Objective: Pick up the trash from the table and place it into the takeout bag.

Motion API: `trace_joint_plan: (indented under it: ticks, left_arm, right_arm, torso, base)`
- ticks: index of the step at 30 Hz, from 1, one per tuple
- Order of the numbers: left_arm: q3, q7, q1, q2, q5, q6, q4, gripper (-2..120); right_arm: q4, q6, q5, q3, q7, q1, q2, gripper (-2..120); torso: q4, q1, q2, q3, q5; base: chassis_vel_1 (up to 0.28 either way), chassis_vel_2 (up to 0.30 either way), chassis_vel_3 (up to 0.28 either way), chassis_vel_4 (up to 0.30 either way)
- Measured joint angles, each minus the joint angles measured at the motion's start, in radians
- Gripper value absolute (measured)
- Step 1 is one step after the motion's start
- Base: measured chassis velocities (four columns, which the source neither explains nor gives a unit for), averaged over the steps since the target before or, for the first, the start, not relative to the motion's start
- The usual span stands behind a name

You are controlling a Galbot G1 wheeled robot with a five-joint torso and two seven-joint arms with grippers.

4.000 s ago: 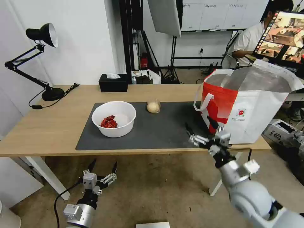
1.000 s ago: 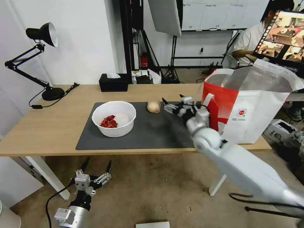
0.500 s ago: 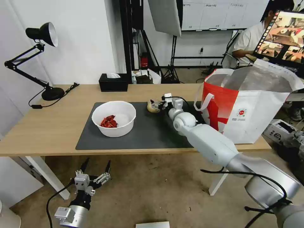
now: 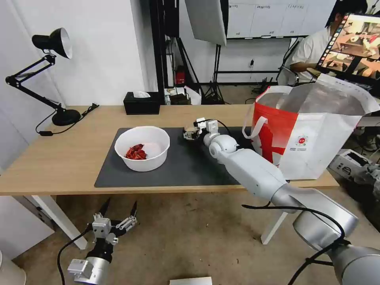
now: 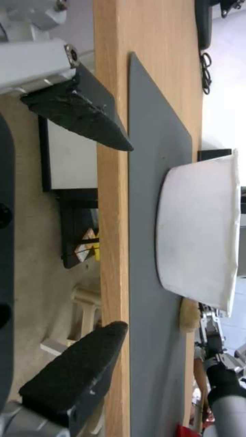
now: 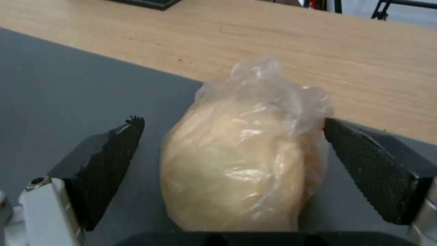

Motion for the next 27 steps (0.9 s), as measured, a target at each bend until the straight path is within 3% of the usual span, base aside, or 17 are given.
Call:
trace_joint_plan:
  ticks: [6, 9, 18, 20, 27]
  left_arm:
    - [-0.006, 0.000, 0.002, 0.002, -0.001, 0.000, -0.002, 100]
    - [-0.016, 0.000, 0.006, 0.004, 0.003, -0.001, -0.006, 100]
    - [-0.017, 0.000, 0.006, 0.002, 0.005, -0.003, -0.005, 100]
    - [-0.020, -0.001, 0.006, 0.004, 0.006, -0.004, -0.006, 100]
    - [-0.026, -0.002, 0.002, 0.003, 0.010, -0.007, -0.008, 100]
  right_arm:
    - [-0.011, -0.017, -0.018, 0.000, 0.004, 0.001, 0.013, 89]
    - [0.004, -0.045, 0.005, 0.002, 0.049, -0.005, 0.027, 70]
    - [0.044, -0.068, 0.033, -0.006, 0.115, -0.013, 0.016, 43]
    - [0.060, -0.064, 0.046, -0.011, 0.131, -0.017, 0.003, 31]
    - [0.130, -0.013, 0.038, -0.023, 0.144, -0.034, -0.043, 10]
  torso:
    - [0.0000, 0.000, 0.000, 0.000, 0.0001]
    - [0.0000, 0.000, 0.000, 0.000, 0.0000]
    - [0.0000, 0.000, 0.000, 0.000, 0.0000]
    - [0.0000, 0.000, 0.000, 0.000, 0.0000]
    - [-0.0001, 0.000, 0.000, 0.000, 0.0002]
  base:
    - [0.000, 0.000, 0.000, 0.000]
    - [0.000, 0.000, 0.000, 0.000]
    - [0.000, 0.000, 0.000, 0.000]
    - [0.000, 0.000, 0.000, 0.000]
    - [0.000, 0.000, 0.000, 0.000]
